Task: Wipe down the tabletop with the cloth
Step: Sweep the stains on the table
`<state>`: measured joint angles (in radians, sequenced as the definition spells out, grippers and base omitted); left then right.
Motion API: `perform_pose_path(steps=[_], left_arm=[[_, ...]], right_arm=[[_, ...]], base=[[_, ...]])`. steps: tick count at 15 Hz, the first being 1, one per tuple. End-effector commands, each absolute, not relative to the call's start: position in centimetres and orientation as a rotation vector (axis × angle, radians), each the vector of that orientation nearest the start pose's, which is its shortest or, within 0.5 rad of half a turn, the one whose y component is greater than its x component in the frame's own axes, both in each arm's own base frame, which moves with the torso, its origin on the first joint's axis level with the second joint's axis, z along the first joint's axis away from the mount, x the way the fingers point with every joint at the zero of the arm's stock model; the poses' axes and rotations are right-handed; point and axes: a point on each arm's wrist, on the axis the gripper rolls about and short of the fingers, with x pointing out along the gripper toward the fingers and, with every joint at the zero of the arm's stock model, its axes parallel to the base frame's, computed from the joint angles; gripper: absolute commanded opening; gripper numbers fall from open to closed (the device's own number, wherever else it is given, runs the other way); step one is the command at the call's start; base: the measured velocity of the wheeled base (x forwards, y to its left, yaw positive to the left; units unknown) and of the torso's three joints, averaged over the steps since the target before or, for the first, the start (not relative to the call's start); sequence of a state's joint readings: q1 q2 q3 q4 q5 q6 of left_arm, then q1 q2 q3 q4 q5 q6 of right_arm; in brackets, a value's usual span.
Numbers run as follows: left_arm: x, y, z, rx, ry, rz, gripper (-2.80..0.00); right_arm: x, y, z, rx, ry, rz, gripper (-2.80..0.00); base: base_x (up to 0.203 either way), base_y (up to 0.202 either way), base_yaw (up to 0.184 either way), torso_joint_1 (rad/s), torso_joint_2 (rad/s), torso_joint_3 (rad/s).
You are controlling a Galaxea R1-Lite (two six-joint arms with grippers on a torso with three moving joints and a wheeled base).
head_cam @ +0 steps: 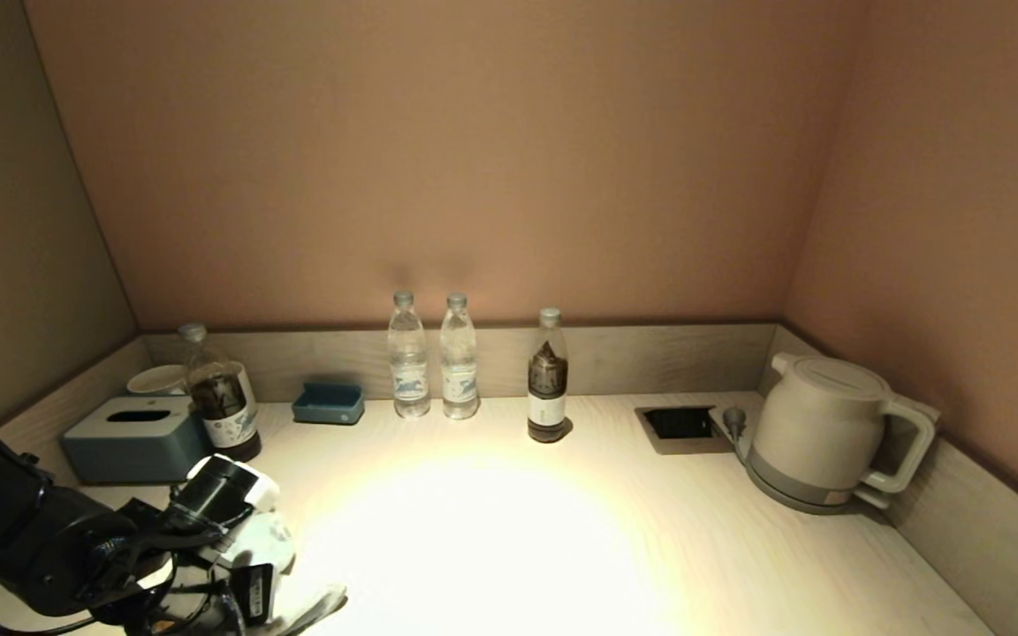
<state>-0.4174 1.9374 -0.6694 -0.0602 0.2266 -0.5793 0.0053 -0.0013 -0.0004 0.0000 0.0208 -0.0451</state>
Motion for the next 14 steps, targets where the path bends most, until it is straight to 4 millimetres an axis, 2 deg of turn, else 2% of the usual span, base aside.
perform_pose_path(steps=[1,3,6,9,10,13,14], left_arm=[[24.9,-12.6,4.4,-0.113,1.119,0.103,-2.8],[25.4,-14.1,4.2,-0.101,1.108,0.065,-2.8],[25.7,-14.5,4.1,-0.105,1.101,0.053,-2.8],[28.4,-16.1,2.7,-0.117,1.079,0.041,-2.8],[28.6,-16.1,2.7,-0.119,1.074,0.043,-2.8],[31.8,-16.5,2.9,-0.163,1.017,0.059,-2.8],[32.2,-16.3,2.8,-0.167,1.017,0.071,-2.8]], right_arm=[[-2.3,0.0,7.5,-0.046,-0.001,0.028,-2.8],[-2.3,0.0,7.5,-0.046,-0.001,0.028,-2.8],[-2.3,0.0,7.5,-0.046,-0.001,0.028,-2.8],[-2.3,0.0,7.5,-0.046,0.001,0.028,-2.8],[-2.3,0.0,7.5,-0.046,-0.001,0.028,-2.8],[-2.3,0.0,7.5,-0.046,0.001,0.028,-2.8],[-2.3,0.0,7.5,-0.046,0.0,0.028,-2.8]], base=[[0.0,0.0,0.0,0.0,0.0,0.0],[0.0,0.0,0.0,0.0,0.0,0.0],[0.0,0.0,0.0,0.0,0.0,0.0],[0.0,0.0,0.0,0.0,0.0,0.0],[0.0,0.0,0.0,0.0,0.0,0.0],[0.0,0.0,0.0,0.0,0.0,0.0],[0.0,0.0,0.0,0.0,0.0,0.0]])
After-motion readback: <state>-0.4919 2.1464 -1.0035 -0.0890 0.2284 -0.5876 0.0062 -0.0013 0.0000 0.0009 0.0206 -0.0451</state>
